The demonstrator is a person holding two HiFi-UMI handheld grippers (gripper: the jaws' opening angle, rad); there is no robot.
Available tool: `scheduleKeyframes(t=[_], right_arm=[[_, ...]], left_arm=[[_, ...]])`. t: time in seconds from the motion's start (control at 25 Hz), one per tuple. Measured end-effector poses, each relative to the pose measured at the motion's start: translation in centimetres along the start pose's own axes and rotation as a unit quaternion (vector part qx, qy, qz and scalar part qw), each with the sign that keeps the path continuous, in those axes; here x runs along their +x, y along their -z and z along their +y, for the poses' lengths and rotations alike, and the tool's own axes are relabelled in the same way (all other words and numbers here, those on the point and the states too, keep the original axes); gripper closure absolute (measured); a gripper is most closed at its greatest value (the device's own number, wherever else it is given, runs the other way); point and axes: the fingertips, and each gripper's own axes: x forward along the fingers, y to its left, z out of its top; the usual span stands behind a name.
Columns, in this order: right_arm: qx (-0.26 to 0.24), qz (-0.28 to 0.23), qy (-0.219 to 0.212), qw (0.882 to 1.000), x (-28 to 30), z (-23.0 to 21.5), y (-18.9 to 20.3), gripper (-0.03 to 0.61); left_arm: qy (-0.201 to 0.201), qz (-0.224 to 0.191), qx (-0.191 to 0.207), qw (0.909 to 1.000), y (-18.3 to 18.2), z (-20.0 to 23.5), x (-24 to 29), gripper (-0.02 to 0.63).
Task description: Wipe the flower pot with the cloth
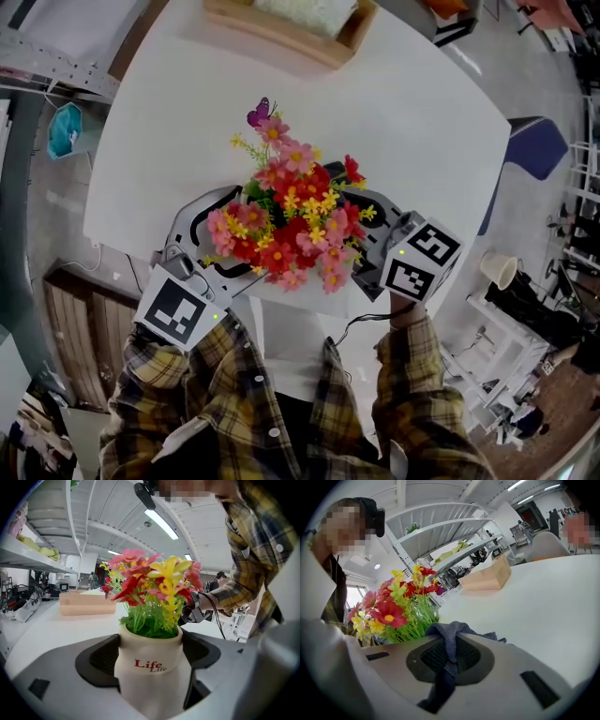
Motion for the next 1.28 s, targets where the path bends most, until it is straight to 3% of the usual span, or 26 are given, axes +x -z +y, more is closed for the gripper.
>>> scheduleKeyframes(t=[0.36,0.68,0.8,0.96,1.12,1.28], right_arm=[[-0.018,0.018,-0.034,0.999,0.5,-2.1,-1.8,0.566],[-0.058,0.033,-0.072,0.995,0.8,-3.8,-3.9,0.566],[-0.073,0.040,-0.096,0.992,1.1,-4.0,-4.6,0.566],[-0.095,0.069,-0.145,0.983,1.7,-3.4,-4.4,0.566],[-0.100,0.083,-0.171,0.977,2.0,-3.1,-4.2,0.566],[-0.091,0.067,-0.163,0.980,1.9,-3.3,-4.3,0.566]], left_arm=[[0.071,0.016,0.024,0.9971,-0.8,0.5,1.9,0.199],[0.161,0.035,0.047,0.9851,-1.0,0.0,3.7,0.199],[0.204,0.040,0.065,0.9759,-1.2,-0.6,4.3,0.199],[0.272,0.049,0.093,0.9565,-1.1,-1.9,5.0,0.199],[0.315,0.058,0.112,0.9406,-1.2,-2.1,5.3,0.199],[0.323,0.067,0.117,0.9369,-1.1,-1.9,5.4,0.199]])
